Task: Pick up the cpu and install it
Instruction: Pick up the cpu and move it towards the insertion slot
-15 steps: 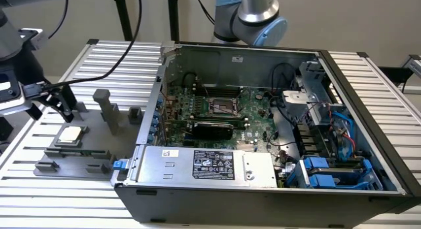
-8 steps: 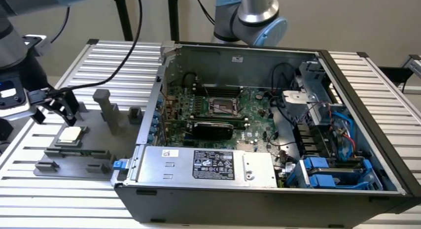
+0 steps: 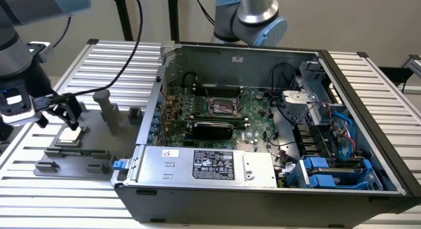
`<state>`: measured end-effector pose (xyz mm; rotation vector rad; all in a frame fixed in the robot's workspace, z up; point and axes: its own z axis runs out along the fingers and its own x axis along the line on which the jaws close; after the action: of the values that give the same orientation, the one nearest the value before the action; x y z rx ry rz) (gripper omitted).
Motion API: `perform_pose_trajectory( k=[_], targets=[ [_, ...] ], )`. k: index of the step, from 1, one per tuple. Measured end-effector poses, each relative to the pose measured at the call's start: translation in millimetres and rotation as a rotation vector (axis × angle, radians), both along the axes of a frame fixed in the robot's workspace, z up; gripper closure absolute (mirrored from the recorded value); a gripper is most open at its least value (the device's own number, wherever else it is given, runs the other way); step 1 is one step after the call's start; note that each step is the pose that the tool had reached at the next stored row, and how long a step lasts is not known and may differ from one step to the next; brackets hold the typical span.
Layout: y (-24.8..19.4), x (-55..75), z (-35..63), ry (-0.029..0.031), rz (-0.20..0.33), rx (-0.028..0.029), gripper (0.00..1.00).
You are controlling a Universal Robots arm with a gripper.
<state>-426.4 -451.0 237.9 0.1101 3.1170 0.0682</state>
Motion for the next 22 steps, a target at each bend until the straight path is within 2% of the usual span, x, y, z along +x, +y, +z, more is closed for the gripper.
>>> perform_pose_trajectory(
  k=[10,22],
  targets=[
    [1.7,0.0,-18.3,-0.0002,0.0,0.0006,0.23],
    [9.5,-0.4,-40.1,-0.0001,0.0,0.0055,0.23]
  ],
)
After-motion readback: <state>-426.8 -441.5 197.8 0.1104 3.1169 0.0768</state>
